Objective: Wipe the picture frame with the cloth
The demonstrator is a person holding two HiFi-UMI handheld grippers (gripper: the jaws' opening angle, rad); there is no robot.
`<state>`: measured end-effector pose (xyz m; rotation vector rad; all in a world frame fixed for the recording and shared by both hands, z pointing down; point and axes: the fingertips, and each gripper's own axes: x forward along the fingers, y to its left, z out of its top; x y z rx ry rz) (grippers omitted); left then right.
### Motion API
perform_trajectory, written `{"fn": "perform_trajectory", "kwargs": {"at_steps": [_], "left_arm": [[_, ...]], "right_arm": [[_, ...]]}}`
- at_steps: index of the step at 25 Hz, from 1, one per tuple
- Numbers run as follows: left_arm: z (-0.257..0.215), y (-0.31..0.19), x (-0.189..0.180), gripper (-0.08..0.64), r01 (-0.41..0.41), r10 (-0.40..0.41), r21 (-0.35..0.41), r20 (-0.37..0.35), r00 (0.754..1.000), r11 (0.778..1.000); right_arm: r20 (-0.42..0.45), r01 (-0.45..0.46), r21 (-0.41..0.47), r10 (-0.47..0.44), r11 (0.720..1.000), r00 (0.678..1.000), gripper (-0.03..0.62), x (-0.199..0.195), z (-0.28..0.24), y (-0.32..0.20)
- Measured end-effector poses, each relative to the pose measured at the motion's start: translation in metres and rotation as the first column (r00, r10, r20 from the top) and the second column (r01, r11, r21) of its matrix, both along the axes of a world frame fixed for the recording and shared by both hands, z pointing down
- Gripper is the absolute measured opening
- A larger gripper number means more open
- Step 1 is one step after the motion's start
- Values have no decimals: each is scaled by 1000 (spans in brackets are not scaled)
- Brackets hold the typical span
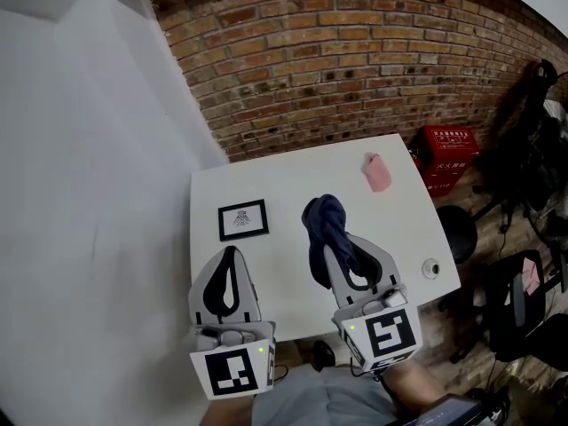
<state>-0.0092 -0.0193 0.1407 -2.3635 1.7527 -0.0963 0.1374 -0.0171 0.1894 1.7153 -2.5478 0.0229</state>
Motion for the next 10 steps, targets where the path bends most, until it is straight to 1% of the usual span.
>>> {"fn": "perform_trajectory", "kwargs": {"at_steps": [10], "left_arm": [[-1, -7, 4, 9, 4, -4, -4, 4, 1000, 1000]], "right_arm": [[5, 3, -8, -3, 1000, 1000, 75, 4, 1, -8]]}}
